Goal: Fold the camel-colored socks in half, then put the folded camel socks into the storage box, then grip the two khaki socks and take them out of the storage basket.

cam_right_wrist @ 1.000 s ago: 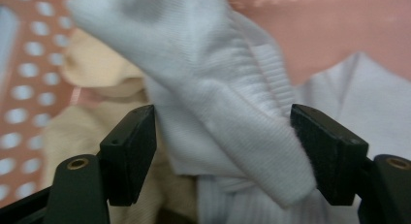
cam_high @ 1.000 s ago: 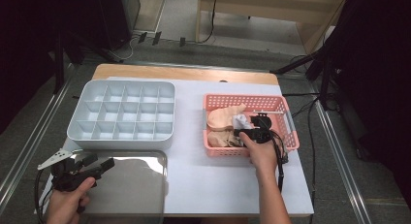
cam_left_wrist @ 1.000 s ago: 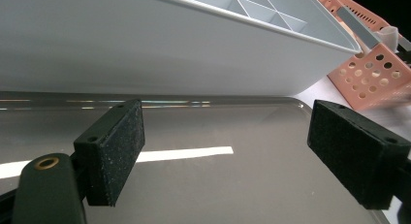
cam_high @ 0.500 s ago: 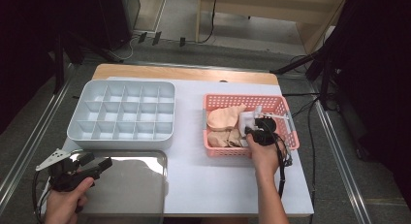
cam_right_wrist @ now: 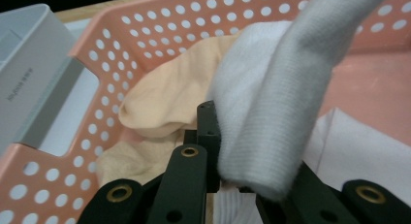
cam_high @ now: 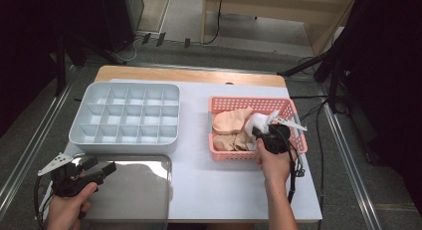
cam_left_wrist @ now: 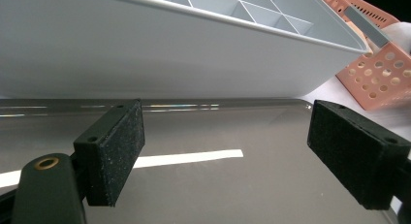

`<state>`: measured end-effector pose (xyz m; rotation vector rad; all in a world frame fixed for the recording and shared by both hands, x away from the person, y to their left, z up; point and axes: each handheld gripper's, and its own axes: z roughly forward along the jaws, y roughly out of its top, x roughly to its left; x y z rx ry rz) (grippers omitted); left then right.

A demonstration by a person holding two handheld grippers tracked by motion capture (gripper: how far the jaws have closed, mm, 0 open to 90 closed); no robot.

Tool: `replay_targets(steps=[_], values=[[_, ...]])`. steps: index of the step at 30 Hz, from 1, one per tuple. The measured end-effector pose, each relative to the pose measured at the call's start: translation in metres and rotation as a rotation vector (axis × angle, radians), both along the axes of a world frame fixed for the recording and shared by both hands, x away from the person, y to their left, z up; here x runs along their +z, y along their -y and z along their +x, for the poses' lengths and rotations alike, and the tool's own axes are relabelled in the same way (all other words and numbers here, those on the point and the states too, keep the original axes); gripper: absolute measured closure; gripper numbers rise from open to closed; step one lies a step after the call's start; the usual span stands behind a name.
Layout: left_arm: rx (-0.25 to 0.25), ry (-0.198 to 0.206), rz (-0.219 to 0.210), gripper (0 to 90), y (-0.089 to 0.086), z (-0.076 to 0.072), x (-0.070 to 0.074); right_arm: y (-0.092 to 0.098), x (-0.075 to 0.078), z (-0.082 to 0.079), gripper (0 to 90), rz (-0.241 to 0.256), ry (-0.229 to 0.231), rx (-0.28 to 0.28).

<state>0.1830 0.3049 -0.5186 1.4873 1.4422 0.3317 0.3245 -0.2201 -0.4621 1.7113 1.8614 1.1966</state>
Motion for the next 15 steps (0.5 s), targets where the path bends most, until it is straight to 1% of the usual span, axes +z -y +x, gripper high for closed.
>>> replay_targets(steps=[1, 2, 6, 7, 8, 9, 15], values=[[0.0, -0.003, 0.002, 14.2, 0.0, 0.0, 0.0, 0.0, 0.001, -0.001, 85.8, 0.007, 0.005, 0.0], [-0.001, -0.004, 0.0, 14.2, 0.0, 0.0, -0.001, 0.0, 0.003, -0.002, 85.8, 0.013, 0.024, 0.0], [0.0, -0.002, 0.002, 14.2, 0.001, 0.001, -0.001, -0.001, 0.006, -0.006, 85.6, 0.007, 0.056, -0.008], [0.0, -0.002, 0.003, 14.2, 0.001, 0.001, -0.001, -0.001, 0.007, -0.008, 85.6, 0.022, 0.061, -0.01], [-0.001, -0.002, 0.0, 14.2, 0.001, 0.0, -0.001, -0.001, 0.007, -0.009, 85.6, 0.033, 0.077, -0.006], [-0.001, -0.001, 0.001, 14.2, 0.0, 0.0, 0.0, 0.0, 0.008, -0.01, 85.6, 0.035, 0.089, -0.001], [-0.002, 0.002, 0.001, 14.2, 0.0, 0.0, 0.0, 0.0, 0.012, -0.016, 85.6, 0.056, 0.124, -0.004]])
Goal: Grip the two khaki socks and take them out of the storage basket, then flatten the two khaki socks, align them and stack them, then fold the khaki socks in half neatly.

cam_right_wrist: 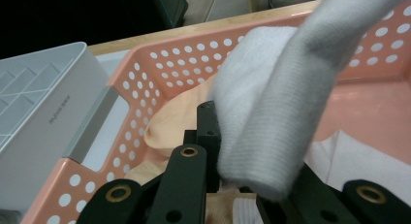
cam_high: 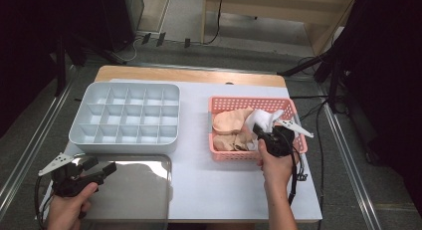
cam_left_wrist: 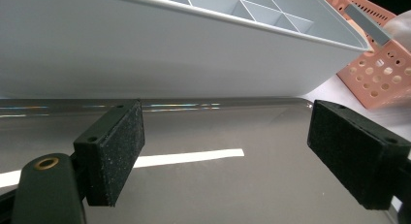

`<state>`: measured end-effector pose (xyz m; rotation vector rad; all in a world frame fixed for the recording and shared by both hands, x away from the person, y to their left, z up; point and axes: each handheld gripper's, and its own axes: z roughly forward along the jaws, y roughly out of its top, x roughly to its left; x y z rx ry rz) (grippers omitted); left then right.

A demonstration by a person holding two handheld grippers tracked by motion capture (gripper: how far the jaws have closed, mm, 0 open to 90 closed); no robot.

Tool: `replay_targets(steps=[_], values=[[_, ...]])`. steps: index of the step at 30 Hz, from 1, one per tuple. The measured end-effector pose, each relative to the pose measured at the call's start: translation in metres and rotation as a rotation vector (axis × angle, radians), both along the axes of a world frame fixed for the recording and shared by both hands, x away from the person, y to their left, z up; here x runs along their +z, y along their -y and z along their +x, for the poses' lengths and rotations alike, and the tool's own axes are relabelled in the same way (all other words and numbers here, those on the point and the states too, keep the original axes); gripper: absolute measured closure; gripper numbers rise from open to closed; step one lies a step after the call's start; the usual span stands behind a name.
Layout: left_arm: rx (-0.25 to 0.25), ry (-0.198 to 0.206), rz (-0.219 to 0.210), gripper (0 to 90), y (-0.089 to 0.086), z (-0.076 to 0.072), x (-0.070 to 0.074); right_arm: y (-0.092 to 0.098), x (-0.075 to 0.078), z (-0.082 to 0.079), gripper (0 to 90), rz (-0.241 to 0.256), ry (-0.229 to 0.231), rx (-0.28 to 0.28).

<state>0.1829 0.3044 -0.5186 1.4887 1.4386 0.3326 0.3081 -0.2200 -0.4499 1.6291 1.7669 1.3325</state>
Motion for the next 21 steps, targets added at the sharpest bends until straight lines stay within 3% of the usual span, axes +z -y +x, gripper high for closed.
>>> replay_targets(steps=[15, 21], values=[[-0.003, 0.0, 0.0, 14.2, 0.002, -0.001, 0.001, 0.005, 0.004, -0.018, 85.6, 0.059, 0.073, 0.005], [-0.006, -0.002, 0.002, 14.2, 0.003, -0.001, 0.0, 0.007, 0.006, -0.025, 85.6, 0.055, 0.096, 0.004]])
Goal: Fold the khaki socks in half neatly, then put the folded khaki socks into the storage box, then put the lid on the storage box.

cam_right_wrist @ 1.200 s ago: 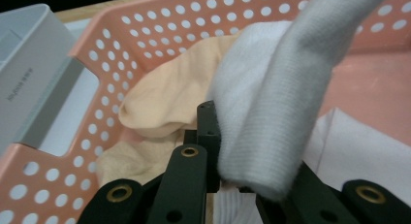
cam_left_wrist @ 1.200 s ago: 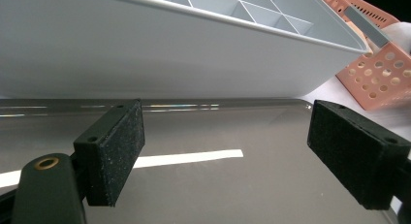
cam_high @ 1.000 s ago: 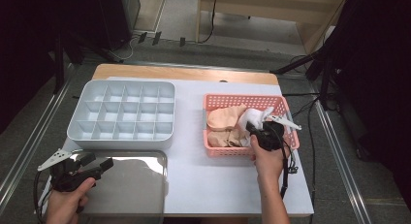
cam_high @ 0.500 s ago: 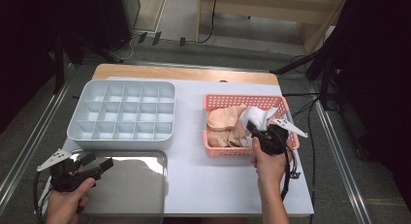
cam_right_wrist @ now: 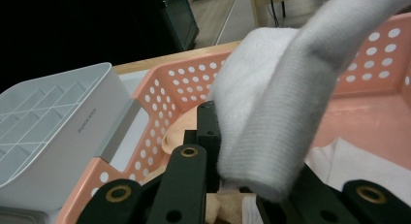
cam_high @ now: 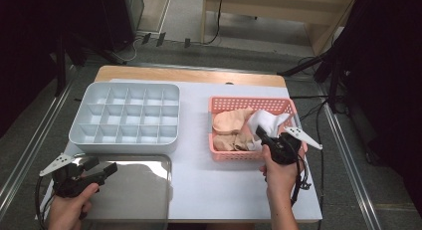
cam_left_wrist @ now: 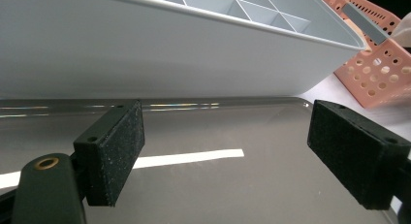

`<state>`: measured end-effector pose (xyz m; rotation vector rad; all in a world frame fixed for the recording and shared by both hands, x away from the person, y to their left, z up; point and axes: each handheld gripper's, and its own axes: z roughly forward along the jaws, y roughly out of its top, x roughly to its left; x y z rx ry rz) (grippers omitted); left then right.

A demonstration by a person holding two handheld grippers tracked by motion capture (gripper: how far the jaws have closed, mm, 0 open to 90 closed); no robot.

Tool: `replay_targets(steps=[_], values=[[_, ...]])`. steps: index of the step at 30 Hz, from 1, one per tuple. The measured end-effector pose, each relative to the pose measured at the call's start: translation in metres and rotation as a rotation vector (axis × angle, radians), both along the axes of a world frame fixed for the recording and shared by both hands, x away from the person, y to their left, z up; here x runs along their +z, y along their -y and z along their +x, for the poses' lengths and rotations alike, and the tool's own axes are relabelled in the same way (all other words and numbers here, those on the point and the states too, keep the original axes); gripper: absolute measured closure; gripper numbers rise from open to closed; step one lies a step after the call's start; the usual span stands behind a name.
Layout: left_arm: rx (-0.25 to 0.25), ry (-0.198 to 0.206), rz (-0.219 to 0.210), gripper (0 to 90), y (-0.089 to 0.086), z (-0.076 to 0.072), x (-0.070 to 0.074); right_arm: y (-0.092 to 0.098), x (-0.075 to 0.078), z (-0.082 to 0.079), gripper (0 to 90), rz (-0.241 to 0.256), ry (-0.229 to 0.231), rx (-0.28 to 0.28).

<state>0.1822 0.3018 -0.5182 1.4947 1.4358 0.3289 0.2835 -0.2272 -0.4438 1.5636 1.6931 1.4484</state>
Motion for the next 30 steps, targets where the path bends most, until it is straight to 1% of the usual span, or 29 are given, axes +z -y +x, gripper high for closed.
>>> replay_targets(steps=[3, 6, 10, 13, 15, 17, 19, 20, 25, 28, 30], values=[[-0.002, 0.002, 0.001, 14.2, 0.0, 0.0, 0.0, 0.002, 0.002, -0.003, 85.7, 0.014, 0.007, -0.002], [0.004, -0.001, 0.0, 14.2, 0.001, 0.0, -0.001, 0.003, 0.003, -0.005, 85.7, 0.024, 0.028, -0.002], [0.002, 0.002, 0.002, 14.2, 0.001, 0.0, 0.0, 0.004, 0.004, -0.009, 85.6, 0.034, 0.037, 0.002], [0.002, -0.002, 0.004, 14.2, 0.001, 0.0, -0.001, 0.005, 0.006, -0.013, 85.6, 0.052, 0.046, 0.006], [0.0, 0.0, 0.003, 14.2, 0.001, 0.0, -0.001, 0.005, 0.008, -0.017, 85.7, 0.053, 0.049, 0.007], [0.001, 0.002, 0.005, 14.2, 0.002, 0.0, 0.0, 0.004, 0.012, -0.022, 85.6, 0.032, 0.065, 0.009], [0.0, 0.001, 0.005, 14.3, 0.001, 0.0, 0.0, 0.004, 0.013, -0.026, 85.6, 0.027, 0.082, 0.013], [0.002, 0.002, 0.004, 14.2, 0.001, 0.0, 0.0, 0.004, 0.014, -0.028, 85.6, 0.032, 0.077, 0.008], [-0.002, 0.002, 0.008, 14.2, 0.002, -0.001, -0.001, 0.008, 0.015, -0.036, 85.7, 0.054, 0.095, 0.009], [-0.007, 0.0, 0.01, 14.2, 0.003, -0.001, -0.001, 0.011, 0.018, -0.043, 85.6, 0.071, 0.104, 0.006], [-0.002, 0.003, 0.007, 14.2, 0.003, 0.0, -0.001, 0.012, 0.021, -0.048, 85.6, 0.077, 0.112, 0.014]])
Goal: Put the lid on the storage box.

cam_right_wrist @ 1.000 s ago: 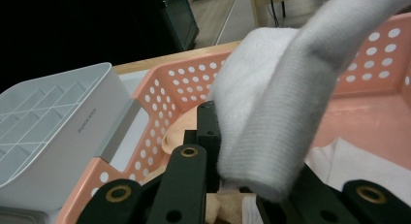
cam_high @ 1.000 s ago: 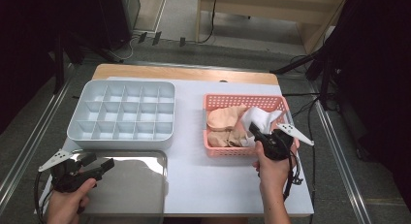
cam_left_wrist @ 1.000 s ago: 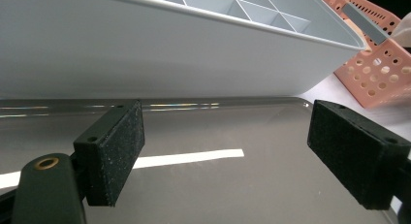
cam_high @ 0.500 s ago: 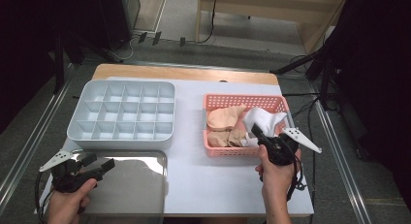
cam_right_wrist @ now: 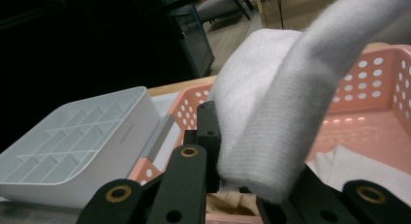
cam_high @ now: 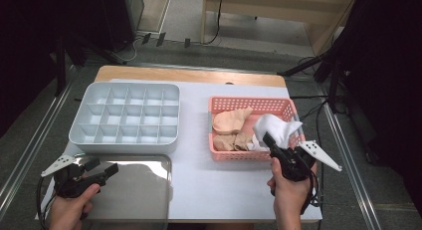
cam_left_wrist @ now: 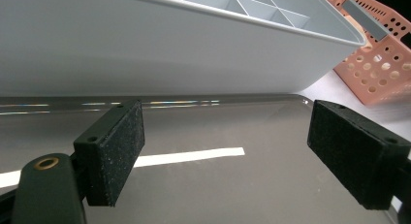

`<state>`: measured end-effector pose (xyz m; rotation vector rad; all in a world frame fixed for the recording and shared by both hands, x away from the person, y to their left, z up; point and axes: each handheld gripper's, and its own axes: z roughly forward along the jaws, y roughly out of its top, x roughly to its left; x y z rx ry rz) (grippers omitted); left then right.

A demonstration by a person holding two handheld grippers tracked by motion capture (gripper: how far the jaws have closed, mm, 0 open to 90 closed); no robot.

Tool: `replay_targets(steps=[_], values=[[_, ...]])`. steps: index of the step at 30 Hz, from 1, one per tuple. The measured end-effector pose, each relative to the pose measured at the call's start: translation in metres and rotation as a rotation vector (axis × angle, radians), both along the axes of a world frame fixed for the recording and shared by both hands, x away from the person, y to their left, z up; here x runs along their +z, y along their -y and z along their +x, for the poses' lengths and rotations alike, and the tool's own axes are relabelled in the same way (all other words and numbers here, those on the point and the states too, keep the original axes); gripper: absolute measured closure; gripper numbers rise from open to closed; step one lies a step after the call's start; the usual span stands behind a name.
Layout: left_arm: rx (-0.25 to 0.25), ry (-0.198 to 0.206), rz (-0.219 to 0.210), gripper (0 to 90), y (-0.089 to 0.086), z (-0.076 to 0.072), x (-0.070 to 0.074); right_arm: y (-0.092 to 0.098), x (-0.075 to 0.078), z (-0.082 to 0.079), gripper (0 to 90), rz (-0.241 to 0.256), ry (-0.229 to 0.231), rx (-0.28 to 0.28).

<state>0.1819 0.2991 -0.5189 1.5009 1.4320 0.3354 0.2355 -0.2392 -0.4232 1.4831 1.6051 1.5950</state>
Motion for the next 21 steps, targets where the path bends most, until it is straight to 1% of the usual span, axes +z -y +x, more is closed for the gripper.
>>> replay_targets(steps=[6, 9, 10, 13, 14, 16, 21], values=[[-0.002, -0.004, 0.004, 14.3, 0.001, 0.0, 0.0, 0.002, 0.009, -0.021, 85.6, 0.014, 0.016, 0.023], [-0.003, -0.006, 0.004, 14.2, 0.002, 0.0, 0.0, 0.001, 0.009, -0.032, 85.6, 0.021, 0.023, 0.036], [-0.005, -0.006, 0.003, 14.2, 0.002, 0.0, 0.0, 0.001, 0.009, -0.035, 85.6, 0.023, 0.016, 0.037], [-0.004, -0.004, 0.003, 14.2, 0.003, 0.0, 0.0, -0.002, 0.003, -0.044, 85.6, 0.028, 0.007, 0.053], [-0.005, -0.004, 0.003, 14.2, 0.003, 0.0, 0.0, -0.003, 0.0, -0.049, 85.6, 0.023, 0.005, 0.056], [-0.006, -0.005, 0.0, 14.2, 0.003, -0.001, 0.0, -0.006, -0.006, -0.055, 85.6, 0.032, -0.006, 0.064], [-0.012, -0.003, 0.007, 14.2, 0.003, -0.001, 0.0, -0.015, -0.023, -0.068, 85.6, 0.019, -0.035, 0.087]])
